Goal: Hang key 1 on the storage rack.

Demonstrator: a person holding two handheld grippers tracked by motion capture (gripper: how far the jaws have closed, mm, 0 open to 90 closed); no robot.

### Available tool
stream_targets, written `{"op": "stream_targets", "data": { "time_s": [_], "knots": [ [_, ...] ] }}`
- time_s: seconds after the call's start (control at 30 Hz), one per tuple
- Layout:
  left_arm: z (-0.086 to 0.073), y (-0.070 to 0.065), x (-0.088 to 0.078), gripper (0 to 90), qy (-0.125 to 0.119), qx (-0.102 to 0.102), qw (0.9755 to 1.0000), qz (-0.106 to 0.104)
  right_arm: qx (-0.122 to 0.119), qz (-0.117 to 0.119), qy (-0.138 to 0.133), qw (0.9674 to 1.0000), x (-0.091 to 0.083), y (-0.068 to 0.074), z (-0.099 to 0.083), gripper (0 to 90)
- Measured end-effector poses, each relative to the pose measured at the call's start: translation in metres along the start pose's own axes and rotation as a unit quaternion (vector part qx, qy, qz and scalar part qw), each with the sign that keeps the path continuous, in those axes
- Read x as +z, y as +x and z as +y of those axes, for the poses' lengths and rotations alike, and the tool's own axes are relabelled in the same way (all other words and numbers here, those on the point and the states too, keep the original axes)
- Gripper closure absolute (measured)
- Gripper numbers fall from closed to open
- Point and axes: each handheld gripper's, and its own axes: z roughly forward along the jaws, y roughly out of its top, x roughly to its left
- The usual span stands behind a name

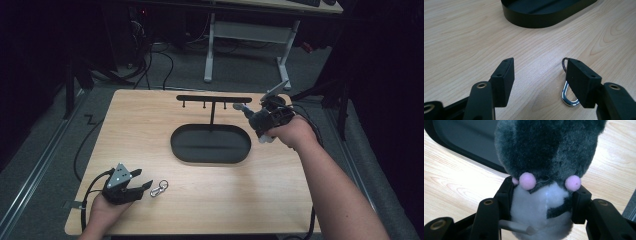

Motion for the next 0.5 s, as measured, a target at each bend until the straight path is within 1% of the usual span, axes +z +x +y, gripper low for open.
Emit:
{"op": "stream_targets", "data": {
  "time_s": [0.1,0.13,0.17,0.27,0.3,0.33,0.4,0.43,0.5],
  "knots": [
    [0.0,0.0,0.0,40.5,0.001,0.0,1.0,-0.001,-0.001,0.001,0.001,1.0,0.005,0.0,-0.001,49.1],
    [0.0,0.0,0.0,40.5,0.001,0.0,1.0,-0.001,-0.002,0.001,0.001,1.0,0.009,0.0,-0.001,49.1],
    [0.0,0.0,0.0,40.5,0.001,0.0,1.0,-0.001,-0.002,0.001,0.001,1.0,0.009,0.0,-0.001,49.1],
    [0.0,-0.001,0.0,40.5,0.001,0.001,1.0,-0.002,-0.003,-0.001,0.002,1.0,0.019,0.002,0.0,49.0],
    [0.0,-0.001,0.0,40.5,0.001,0.001,1.0,-0.002,-0.003,-0.001,0.002,1.0,0.019,0.002,0.0,49.0],
    [0.0,0.0,0.0,40.5,0.001,0.001,1.0,-0.002,-0.006,-0.006,0.0,1.0,0.024,0.003,0.002,48.9],
    [0.0,0.0,0.0,40.5,0.001,0.001,1.0,-0.002,-0.007,-0.004,0.001,1.0,0.03,0.005,0.004,48.6],
    [0.0,0.0,0.0,40.5,0.001,0.001,1.0,-0.002,-0.007,-0.004,0.001,1.0,0.03,0.005,0.004,48.6],
    [0.0,0.0,-0.001,40.5,0.002,0.001,1.0,-0.002,-0.008,-0.004,0.0,1.0,0.039,0.007,0.006,48.4]
  ]
}}
